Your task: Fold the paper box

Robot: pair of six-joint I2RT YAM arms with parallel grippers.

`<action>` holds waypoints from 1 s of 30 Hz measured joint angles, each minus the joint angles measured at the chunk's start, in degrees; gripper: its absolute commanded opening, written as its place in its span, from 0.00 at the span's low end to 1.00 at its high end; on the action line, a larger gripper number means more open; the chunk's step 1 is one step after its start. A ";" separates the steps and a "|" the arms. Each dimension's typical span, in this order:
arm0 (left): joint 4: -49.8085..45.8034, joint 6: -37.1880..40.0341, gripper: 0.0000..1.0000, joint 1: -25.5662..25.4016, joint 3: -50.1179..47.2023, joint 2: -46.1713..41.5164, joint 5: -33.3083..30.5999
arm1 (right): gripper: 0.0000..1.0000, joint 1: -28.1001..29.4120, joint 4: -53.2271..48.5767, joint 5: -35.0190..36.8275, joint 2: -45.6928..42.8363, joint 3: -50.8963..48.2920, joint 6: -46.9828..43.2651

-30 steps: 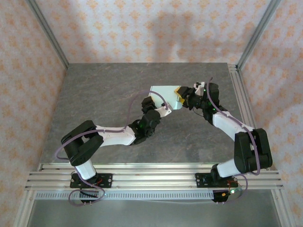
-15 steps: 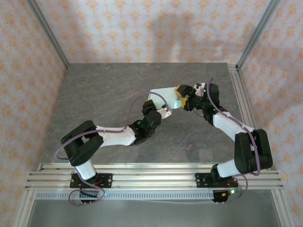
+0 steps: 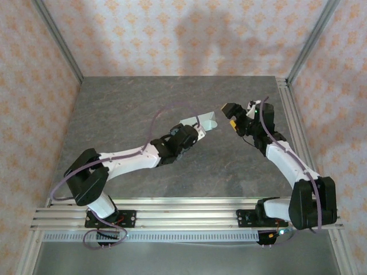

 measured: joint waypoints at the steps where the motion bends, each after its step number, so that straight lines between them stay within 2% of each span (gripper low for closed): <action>1: -2.73 -1.31 0.42 0.63 0.92 -0.59 1.75 | 0.95 0.00 -1.16 0.55 -0.70 0.04 -1.97; 9: -22.73 -8.48 0.42 7.43 5.64 -3.26 17.62 | 0.96 0.02 -12.87 1.79 -5.92 3.45 -22.36; 14: -33.70 -9.62 0.42 10.10 8.72 -3.17 25.83 | 0.96 0.02 -17.49 -1.11 -6.47 7.32 -33.40; 19: -42.10 -9.38 0.42 9.97 13.70 -1.79 29.83 | 0.95 0.02 -21.73 -5.86 -6.47 8.02 -41.97; 24: -49.31 -8.46 0.43 9.99 17.59 2.29 30.38 | 0.93 1.62 -26.08 -9.88 -6.58 8.57 -50.84; 27: -52.00 -8.02 0.43 9.99 18.08 4.76 31.04 | 0.86 5.38 -28.59 -10.73 -6.82 8.57 -56.94; 30: -53.29 -7.17 0.44 9.97 18.08 6.75 32.09 | 0.69 8.76 -29.73 -10.71 -6.86 8.55 -61.64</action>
